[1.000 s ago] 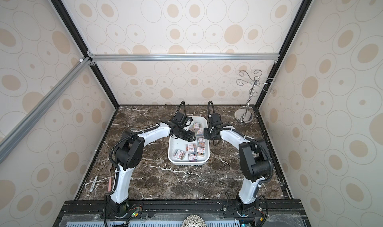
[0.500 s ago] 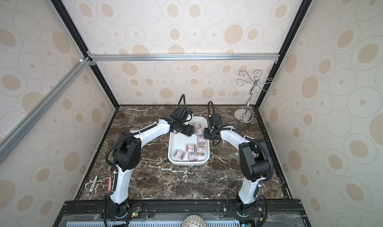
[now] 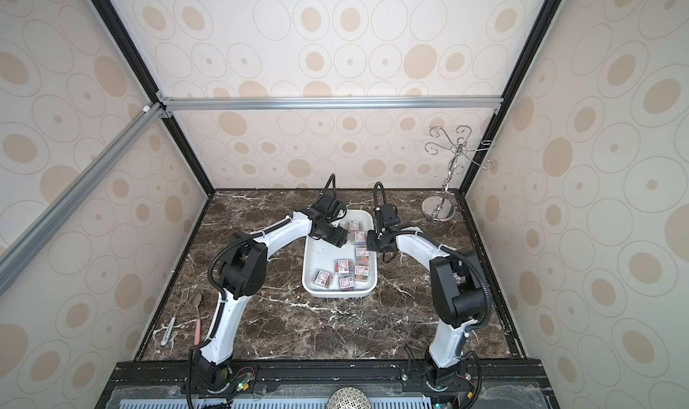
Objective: Take the paper clips out of the storage box
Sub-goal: Pick up the boxed paper clips from the storage box.
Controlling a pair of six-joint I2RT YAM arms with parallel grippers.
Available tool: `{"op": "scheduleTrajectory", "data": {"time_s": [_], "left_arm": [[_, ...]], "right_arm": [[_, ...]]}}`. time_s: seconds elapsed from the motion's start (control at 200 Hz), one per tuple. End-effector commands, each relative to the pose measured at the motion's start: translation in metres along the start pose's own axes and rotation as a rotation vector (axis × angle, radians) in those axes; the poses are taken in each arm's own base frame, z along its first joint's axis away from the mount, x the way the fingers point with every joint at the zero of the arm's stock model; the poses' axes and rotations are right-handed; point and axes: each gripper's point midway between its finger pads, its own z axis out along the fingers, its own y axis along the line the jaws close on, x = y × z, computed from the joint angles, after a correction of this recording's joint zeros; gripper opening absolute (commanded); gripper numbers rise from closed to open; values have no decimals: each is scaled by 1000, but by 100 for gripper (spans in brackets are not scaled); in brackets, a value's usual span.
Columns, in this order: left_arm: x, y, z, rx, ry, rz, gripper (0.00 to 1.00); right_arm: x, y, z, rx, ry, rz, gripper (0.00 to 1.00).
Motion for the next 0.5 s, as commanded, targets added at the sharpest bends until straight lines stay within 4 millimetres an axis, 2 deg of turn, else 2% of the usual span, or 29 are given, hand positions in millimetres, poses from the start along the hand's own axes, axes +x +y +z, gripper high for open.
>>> {"op": "scheduleTrajectory", "data": {"time_s": [0.0, 0.245, 0.495], "left_arm": [[-6, 9, -4, -30, 5, 25, 78], [-7, 12, 3, -34, 20, 43, 77], [-10, 7, 9, -5, 24, 42, 72]], "right_arm": [[24, -23, 8, 86, 82, -3, 0], [26, -24, 9, 88, 85, -3, 0], [26, -22, 13, 79, 92, 0, 0]]}}
